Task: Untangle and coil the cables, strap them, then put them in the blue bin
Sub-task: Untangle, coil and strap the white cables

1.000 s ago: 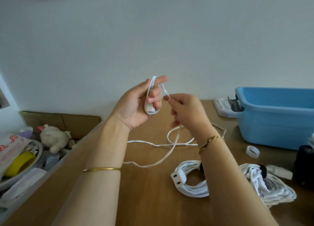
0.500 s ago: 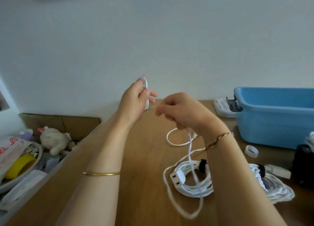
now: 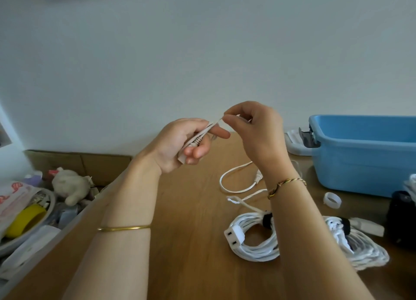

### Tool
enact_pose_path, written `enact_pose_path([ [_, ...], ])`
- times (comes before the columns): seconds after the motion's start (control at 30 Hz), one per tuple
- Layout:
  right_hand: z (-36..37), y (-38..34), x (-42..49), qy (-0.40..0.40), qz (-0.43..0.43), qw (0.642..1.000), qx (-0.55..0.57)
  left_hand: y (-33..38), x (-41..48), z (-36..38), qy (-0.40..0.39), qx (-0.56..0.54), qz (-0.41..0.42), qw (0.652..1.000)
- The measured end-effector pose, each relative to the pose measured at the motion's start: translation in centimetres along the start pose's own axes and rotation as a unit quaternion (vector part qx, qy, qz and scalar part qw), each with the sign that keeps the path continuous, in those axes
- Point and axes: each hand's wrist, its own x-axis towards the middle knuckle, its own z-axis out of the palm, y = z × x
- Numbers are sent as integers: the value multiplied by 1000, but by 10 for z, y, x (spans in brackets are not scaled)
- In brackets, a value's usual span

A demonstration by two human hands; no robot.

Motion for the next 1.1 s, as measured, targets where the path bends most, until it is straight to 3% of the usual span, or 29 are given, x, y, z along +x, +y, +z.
enact_pose_path([
  [0.1, 0, 4, 1, 6, 0, 1000, 3, 1, -1, -3, -71, -134, -15, 988],
  [0.23, 13, 8, -3, -76, 49, 995, 46, -2, 6, -3, -101, -328, 18, 939],
  [0.33, 22, 7, -10, -193, 93, 973, 83, -3, 12, -2, -32, -444, 49, 894],
  [0.47, 22, 0, -14, -295, 83, 951, 29, -6, 19, -2, 69, -462, 110, 877],
  [0.57, 17, -3, -14, -348, 78, 934, -34, -9, 23, -6, 148, -387, 136, 900],
  [0.67, 14, -6, -13, -352, 81, 930, -63, -13, 25, 0, 216, -269, 147, 927],
  [0.77, 10, -7, -11, -350, 99, 928, -80, -19, 25, 7, 271, -49, 189, 942],
  [0.87, 1, -5, -5, -283, 108, 951, -57, -24, 24, 3, 293, 203, 198, 913],
  [1.0, -1, -3, -4, -203, 115, 972, 5, -24, 24, 2, 226, 373, 157, 886],
  [1.1, 4, -6, -5, -180, 114, 977, 2, -17, 20, 9, 141, 420, 134, 886],
])
